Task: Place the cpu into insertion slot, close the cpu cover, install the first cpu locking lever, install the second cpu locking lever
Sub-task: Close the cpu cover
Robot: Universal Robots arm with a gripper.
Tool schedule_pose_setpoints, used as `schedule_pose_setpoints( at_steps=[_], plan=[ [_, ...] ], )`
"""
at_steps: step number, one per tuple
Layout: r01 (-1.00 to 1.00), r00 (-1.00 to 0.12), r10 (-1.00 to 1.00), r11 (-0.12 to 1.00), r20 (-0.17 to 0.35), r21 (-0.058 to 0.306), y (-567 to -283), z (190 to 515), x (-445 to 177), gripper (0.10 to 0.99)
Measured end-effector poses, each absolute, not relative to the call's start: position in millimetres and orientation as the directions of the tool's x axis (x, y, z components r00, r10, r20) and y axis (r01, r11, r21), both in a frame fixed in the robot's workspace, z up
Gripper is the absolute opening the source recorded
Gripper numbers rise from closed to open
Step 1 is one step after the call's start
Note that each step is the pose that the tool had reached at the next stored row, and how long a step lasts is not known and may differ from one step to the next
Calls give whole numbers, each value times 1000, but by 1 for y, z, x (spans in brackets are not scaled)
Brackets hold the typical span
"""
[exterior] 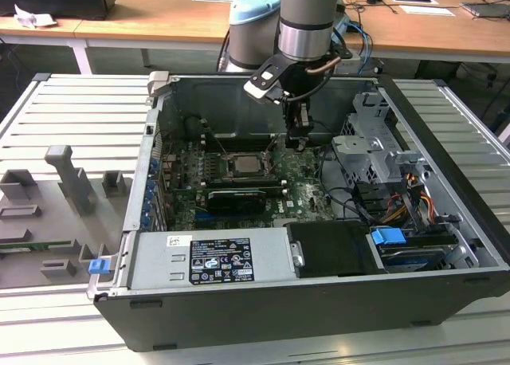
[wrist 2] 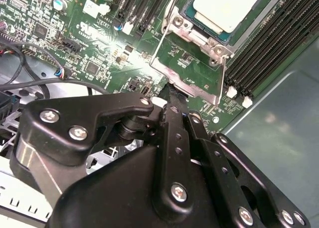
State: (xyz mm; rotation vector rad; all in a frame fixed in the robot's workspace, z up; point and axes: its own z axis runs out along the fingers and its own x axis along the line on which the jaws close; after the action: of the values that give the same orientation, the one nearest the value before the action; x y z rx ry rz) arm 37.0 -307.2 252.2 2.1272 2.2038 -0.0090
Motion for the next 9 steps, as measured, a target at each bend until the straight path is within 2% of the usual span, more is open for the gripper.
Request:
schedule_pose_setpoints(
  at_steps=[9],
  plan=[
    [998, -34, 998, 37, -61, 50, -307, 252, 34, 106]
  ],
)
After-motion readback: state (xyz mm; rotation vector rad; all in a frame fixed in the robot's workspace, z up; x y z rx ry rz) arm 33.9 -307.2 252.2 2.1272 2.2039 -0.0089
